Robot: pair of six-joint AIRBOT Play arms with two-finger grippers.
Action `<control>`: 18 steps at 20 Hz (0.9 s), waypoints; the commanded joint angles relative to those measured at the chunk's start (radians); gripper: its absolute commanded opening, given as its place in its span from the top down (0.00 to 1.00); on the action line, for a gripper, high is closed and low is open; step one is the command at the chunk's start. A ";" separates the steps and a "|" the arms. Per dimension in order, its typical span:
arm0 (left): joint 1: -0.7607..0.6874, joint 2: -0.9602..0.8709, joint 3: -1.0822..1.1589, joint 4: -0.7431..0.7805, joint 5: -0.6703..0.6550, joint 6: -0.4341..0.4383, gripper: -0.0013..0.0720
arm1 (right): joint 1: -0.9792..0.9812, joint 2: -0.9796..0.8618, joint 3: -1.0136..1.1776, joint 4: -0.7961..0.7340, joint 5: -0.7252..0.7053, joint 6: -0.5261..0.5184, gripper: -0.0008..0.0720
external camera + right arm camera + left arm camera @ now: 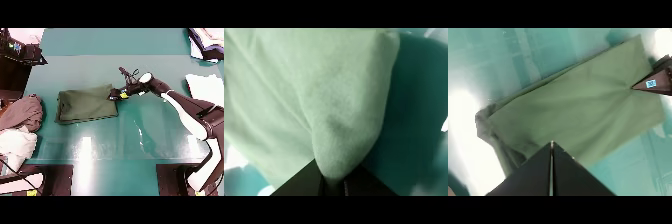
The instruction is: Fold the shirts.
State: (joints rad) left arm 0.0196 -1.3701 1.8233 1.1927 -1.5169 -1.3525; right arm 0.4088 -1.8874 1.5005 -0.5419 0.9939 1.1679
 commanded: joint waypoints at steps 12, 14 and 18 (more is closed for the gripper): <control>-0.108 -0.001 -0.053 0.001 0.113 -0.005 0.95 | -0.715 0.563 -0.258 -0.167 -0.132 0.002 0.97; -0.154 -0.001 -0.092 0.000 0.159 -0.009 0.95 | -0.833 0.578 -0.257 -0.164 -0.166 0.002 0.97; -0.202 -0.001 -0.158 0.000 0.171 -0.011 0.95 | -0.958 0.549 -0.257 -0.157 -0.248 0.002 0.97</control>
State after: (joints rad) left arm -0.1455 -1.3708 1.7065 1.1931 -1.3743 -1.3598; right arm -0.4477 -1.3396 1.2503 -0.6987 0.8192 1.1679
